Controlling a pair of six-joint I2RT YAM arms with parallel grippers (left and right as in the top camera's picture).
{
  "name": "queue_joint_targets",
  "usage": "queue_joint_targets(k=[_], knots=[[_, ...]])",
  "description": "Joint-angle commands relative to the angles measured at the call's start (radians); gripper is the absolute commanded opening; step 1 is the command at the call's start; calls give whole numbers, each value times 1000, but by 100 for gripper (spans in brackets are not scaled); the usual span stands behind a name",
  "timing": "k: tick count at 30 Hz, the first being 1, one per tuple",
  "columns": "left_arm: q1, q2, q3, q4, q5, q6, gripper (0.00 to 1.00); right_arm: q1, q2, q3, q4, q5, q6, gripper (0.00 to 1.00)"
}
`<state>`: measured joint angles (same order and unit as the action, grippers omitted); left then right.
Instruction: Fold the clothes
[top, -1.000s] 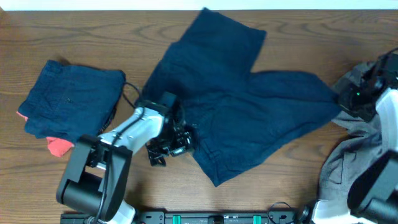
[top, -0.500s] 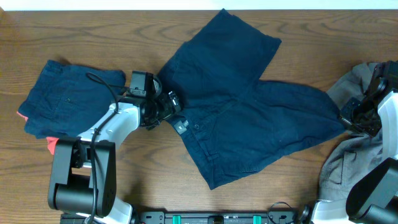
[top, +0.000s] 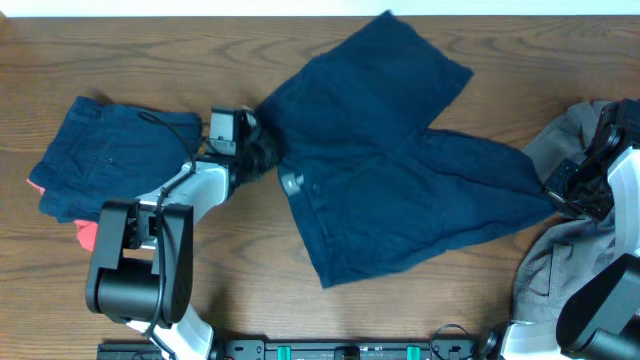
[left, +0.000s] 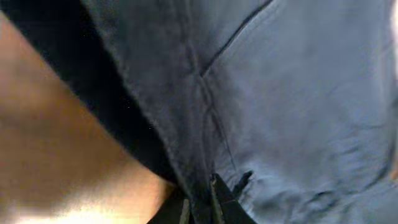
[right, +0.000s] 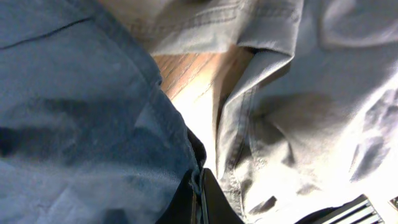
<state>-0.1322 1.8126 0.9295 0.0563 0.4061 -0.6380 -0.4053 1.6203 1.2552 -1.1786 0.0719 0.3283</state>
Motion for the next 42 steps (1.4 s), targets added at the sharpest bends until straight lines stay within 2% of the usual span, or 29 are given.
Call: queue_joint_targets(k=[1,3,7,9,12,15,18,20,24,28,30,34,35,37,42], knots=[[37,-2,136,6,-18,-32,11,-6,-19,1,-11,-69,-12,1],[48,-2,194,-26,-18,-29,14,-5,-19,1,-17,-109,-13,1],[48,-2,236,-158,31,-24,65,23,-19,0,-25,-166,-11,1],[46,-2,236,-304,81,-1,84,54,-19,-3,-26,-188,-11,1],[46,-2,236,-564,142,54,100,108,-19,-10,-20,-191,-11,1],[40,-2,236,-838,152,144,98,166,-19,-23,5,-153,-9,1],[19,-3,235,-1025,152,225,98,195,-19,-35,43,-113,35,1],[-2,-10,234,-1085,151,254,98,198,-19,-41,67,-114,39,1],[-82,-75,231,-1133,149,239,97,197,-17,-42,94,-113,38,1],[-208,-183,200,-1109,47,53,98,197,-17,-42,96,-89,38,1],[-290,-234,171,-1085,-15,-91,98,197,-17,-42,96,-87,38,1],[-451,-286,106,-1052,-143,-452,98,197,-17,-42,97,-87,38,1],[-496,-286,91,-1048,-166,-583,98,197,-17,-42,97,-87,38,1],[-563,-282,61,-994,-172,-748,98,197,-17,-42,97,-87,38,1],[-700,-275,-55,-693,-245,-908,98,197,-17,-42,94,-87,34,2]])
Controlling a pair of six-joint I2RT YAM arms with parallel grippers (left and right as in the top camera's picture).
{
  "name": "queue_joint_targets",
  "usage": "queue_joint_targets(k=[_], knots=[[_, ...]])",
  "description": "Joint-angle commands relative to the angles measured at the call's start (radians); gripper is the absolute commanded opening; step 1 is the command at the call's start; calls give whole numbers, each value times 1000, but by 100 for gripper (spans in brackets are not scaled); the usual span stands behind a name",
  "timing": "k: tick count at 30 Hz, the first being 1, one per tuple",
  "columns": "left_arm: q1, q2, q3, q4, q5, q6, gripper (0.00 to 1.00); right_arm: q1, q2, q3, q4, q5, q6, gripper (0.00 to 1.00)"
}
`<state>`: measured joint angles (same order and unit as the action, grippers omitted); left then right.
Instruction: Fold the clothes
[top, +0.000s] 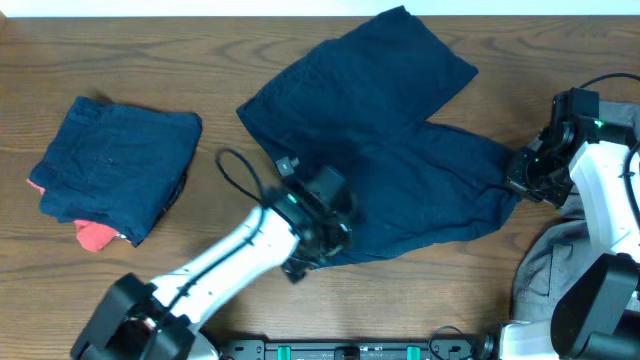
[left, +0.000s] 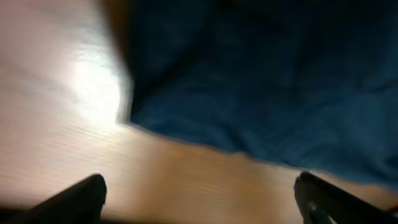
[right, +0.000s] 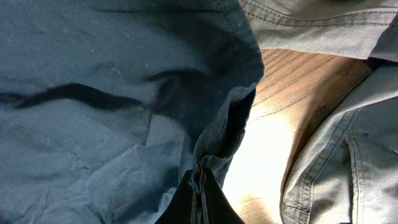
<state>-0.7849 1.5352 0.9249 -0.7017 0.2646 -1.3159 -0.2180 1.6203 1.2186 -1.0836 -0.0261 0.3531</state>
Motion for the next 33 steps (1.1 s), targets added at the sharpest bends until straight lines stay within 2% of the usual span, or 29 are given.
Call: queue_joint_targets(k=[1,6,14,15,17,20,23,27,33], knots=[[-59,4,-69,104,-136,-249,98,10,-17,-5,-2,11,6,2],[-68,8,-136,162,-225,-319,98,10,-17,-5,-4,11,0,2],[-68,40,-182,222,-224,-373,99,10,-17,-5,-2,11,-2,2],[-68,50,-182,225,-224,-373,96,10,-17,-5,-3,11,-2,2],[-68,63,-182,226,-219,-373,81,10,-17,-5,-5,11,-2,2],[-68,69,-182,225,-205,-366,45,10,-17,-5,-5,11,-2,2],[-65,66,-182,224,-193,-269,6,8,-17,-5,-6,11,-2,1],[-40,27,-178,153,-136,-97,6,0,-18,-5,-5,11,-2,1],[33,-157,-145,-159,-135,156,6,-58,-86,-4,-23,6,-15,1]])
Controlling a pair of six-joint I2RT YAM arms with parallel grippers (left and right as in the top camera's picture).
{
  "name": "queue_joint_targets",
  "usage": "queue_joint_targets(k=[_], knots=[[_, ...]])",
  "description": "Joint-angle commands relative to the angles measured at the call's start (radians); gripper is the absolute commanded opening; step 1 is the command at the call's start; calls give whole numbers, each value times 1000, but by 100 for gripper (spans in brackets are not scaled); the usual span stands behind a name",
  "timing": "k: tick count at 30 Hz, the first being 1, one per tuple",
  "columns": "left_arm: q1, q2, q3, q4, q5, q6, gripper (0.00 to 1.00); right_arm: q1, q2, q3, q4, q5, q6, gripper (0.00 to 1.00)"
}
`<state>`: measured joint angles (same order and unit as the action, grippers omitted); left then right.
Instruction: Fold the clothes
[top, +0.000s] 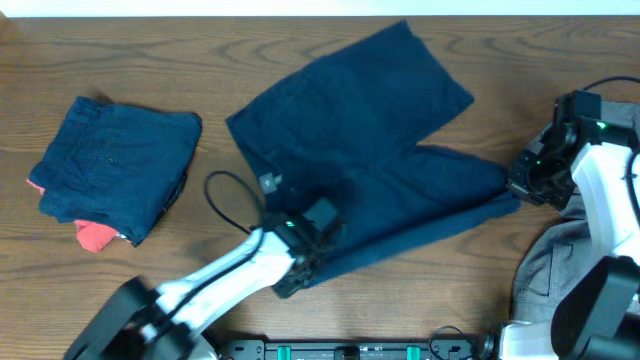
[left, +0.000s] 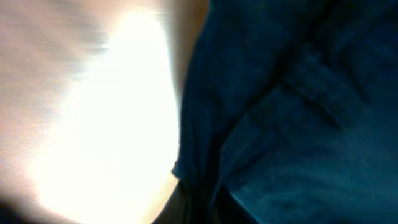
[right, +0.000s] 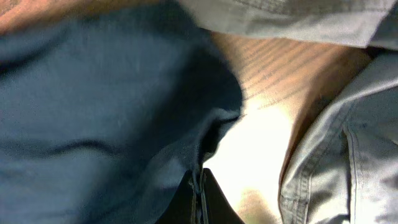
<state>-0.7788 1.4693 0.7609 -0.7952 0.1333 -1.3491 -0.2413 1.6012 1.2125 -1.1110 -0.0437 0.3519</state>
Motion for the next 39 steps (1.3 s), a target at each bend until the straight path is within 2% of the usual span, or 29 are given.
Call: queue_joint_targets(k=[1,4,11,15,18,23,26,39], knots=[[33,-139,22,-100,-2,230,6,-42,-90,2,3,19,-23,1],[31,-293,23,-162,3,300,6,-48,-170,3,-10,6,-56,1],[27,-598,23,-238,32,309,6,-47,-377,3,-34,-62,-131,1],[27,-730,23,-278,27,309,6,-47,-509,5,48,-107,-134,1],[27,-763,23,-278,-76,308,6,-43,-557,5,152,-198,-174,1],[38,-744,23,-198,-348,264,6,10,-530,5,327,-275,-185,1],[67,-690,22,-105,-445,264,6,66,-463,5,398,-282,-185,1],[446,-315,22,214,-456,272,7,270,-89,5,867,-285,-192,1]])
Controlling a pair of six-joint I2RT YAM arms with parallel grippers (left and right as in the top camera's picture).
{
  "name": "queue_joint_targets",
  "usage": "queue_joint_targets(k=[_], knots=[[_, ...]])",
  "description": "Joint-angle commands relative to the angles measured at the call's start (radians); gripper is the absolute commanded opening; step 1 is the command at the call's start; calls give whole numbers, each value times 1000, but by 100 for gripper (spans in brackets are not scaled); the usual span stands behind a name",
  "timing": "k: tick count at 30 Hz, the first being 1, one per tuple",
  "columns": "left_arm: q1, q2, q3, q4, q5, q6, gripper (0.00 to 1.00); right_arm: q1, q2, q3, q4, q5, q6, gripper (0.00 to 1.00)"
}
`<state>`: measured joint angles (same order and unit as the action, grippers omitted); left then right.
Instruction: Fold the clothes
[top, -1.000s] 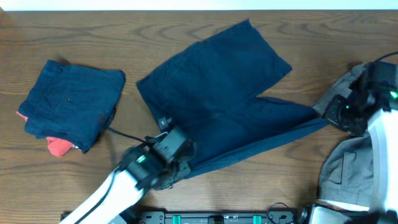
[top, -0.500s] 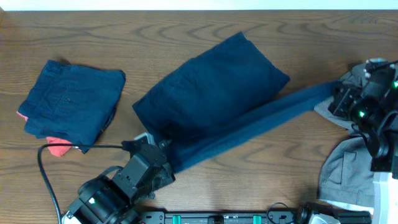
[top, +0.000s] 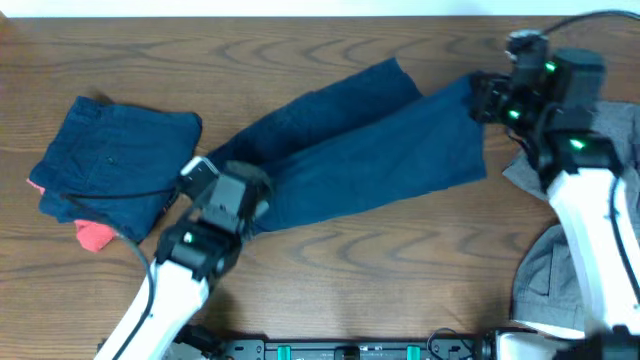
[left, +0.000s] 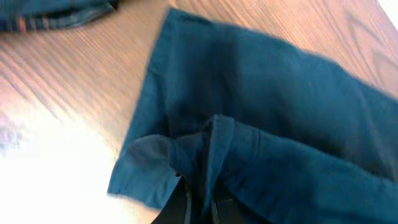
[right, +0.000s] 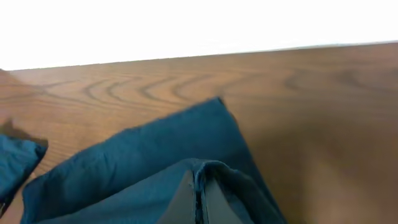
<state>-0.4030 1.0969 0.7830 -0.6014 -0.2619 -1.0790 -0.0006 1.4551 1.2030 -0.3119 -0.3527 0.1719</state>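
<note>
Dark blue trousers (top: 370, 160) lie across the middle of the table as a long narrow band, one leg laid over the other. My left gripper (top: 256, 203) is shut on a bunched waist corner (left: 205, 146) at the band's left end, with the lower layer (left: 261, 74) spread flat beyond it. My right gripper (top: 480, 100) is shut on the leg hem (right: 202, 167) at the far right end, held a little above the under leg (right: 168, 140).
A folded navy garment (top: 115, 160) lies on a red one (top: 92, 236) at the left. Grey clothes (top: 560, 270) are heaped at the right edge, partly under my right arm. The wooden table (top: 400, 270) shows bare in front of the trousers.
Both grippers have moved toward the table's back with the cloth in them. The near leg, then spread apart in a V, now lies over the far leg.
First my left gripper held the far waist corner and my right the near leg's hem. Then my left gripper stood open at the near waist corner, then shut on it. Now the near half lies folded over the far half.
</note>
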Motion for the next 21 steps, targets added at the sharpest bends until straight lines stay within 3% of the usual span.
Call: queue_joint_targets(k=[1,3,8,12,14,17,21], knots=[[91,81,0,49,-61,2,8,40,81,14,104,24,-12,2],[128,134,0,124,-61,2,13,66,145,14,191,31,-11,4],[178,275,0,334,-62,9,14,113,301,14,399,34,7,9],[211,396,0,518,-55,53,17,142,424,14,556,34,38,28],[235,428,0,589,14,88,17,146,459,14,574,34,45,56],[286,435,1,649,151,159,17,135,460,14,513,35,32,56],[349,403,1,574,192,229,17,92,430,14,372,35,32,54]])
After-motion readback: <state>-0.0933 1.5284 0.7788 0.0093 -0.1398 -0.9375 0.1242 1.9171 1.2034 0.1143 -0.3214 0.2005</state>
